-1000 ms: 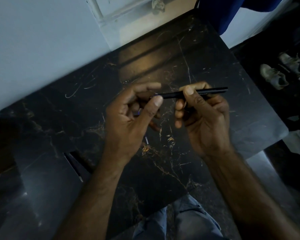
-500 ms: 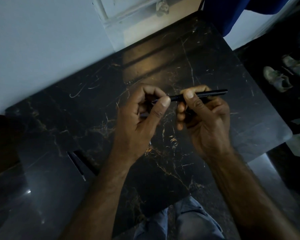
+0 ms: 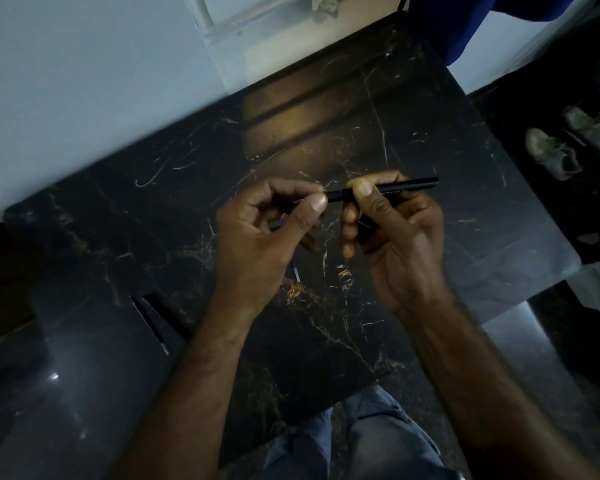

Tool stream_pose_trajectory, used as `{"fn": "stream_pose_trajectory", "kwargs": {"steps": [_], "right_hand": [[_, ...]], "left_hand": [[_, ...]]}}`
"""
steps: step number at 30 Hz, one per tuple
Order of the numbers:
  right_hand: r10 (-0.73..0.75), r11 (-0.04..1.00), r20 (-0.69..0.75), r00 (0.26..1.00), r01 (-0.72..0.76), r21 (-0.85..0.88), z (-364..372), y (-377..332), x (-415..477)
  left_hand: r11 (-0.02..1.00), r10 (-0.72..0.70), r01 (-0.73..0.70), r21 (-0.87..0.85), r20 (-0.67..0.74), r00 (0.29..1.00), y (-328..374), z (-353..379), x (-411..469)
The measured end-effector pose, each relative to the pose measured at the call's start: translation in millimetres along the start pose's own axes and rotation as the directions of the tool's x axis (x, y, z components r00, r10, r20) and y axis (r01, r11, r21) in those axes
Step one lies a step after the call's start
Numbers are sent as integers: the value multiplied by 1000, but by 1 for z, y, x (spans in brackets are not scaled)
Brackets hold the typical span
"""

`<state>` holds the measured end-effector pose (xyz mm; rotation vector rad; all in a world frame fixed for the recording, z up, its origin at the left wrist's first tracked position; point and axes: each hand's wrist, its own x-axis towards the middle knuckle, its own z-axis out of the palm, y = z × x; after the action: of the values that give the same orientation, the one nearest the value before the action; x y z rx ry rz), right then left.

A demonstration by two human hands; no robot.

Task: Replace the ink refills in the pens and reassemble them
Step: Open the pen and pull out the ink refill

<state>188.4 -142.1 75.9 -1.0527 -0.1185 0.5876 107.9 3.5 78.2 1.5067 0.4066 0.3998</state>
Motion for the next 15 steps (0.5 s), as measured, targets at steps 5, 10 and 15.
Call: {"fn": "stream_pose_trajectory", "kwargs": {"steps": [5,10,15], "right_hand": [[18,999,14,1000,-19,30,5,5,-2],[14,999,-4,1000,-14,47,6,4,1],[28,998,6,1000,-29,62,7,3,0]], "left_hand": [[993,-85,97,72,-156,984,-4,7,-3],[998,-21,18,-62,-46,999,-4,2,-3],[990,-143,140,-31,-169,975,-5,6,-3]]}}
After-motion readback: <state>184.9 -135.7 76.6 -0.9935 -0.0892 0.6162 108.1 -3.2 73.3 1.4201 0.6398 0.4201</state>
